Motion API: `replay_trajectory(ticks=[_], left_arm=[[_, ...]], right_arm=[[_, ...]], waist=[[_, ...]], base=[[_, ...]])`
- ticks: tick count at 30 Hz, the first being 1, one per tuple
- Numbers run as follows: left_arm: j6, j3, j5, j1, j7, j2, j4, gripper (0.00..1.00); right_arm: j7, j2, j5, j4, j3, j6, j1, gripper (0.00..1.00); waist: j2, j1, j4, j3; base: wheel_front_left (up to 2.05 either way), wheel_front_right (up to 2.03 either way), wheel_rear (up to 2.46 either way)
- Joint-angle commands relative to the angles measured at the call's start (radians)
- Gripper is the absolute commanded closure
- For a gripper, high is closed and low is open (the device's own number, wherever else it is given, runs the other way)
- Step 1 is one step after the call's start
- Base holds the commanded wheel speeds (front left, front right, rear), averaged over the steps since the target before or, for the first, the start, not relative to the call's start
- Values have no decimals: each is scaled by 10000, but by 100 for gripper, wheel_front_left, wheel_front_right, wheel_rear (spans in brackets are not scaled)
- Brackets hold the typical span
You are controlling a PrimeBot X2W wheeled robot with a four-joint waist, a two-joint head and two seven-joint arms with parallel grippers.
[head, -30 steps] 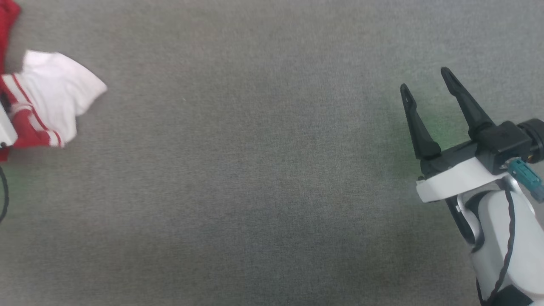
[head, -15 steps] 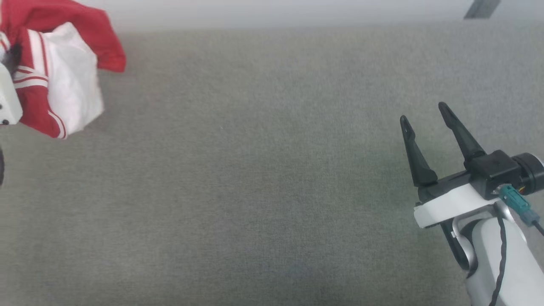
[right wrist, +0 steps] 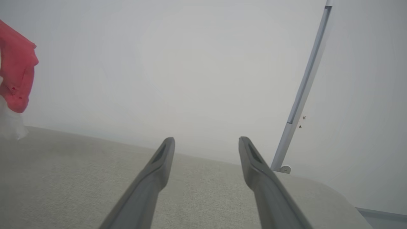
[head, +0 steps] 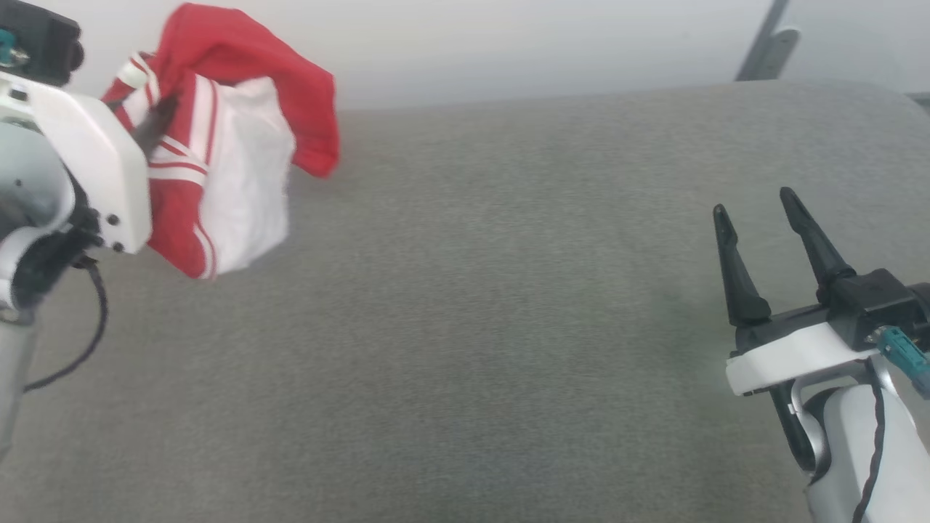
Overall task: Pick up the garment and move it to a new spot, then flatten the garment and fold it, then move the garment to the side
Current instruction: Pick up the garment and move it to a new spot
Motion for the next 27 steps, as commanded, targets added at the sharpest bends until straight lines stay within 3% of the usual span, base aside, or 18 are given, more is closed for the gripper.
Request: replay_trajectory(ticks=[1,7,13,20,27], left_arm=[[118,-33,-106,176,126,-52,-270,100],[461,-443,-141,660,570,-419,-1190,100],[573,-888,-135,959,752,-799,-1189,100],[433,-1750,-40,1351,906,-1387,-107,100],[43,-2387,149,1370,714,-1672,1883,100]], right_arm=[[-65,35,-50,-38,-87,1,90,0],[-85,213,-132,11,-400,1,131,0],[-122,390,-136,119,-529,1,115,0],[-148,681,-121,331,-456,1,-9,0],[-156,908,-29,419,-167,1,-268,0]], waist=[[0,0,-366,-32],[0,0,-1240,136],[0,0,-1910,424],[0,0,-2530,902],[0,0,-2894,1330]], base=[[0,0,0],[0,0,0],[0,0,0],[0,0,0],[0,0,0]])
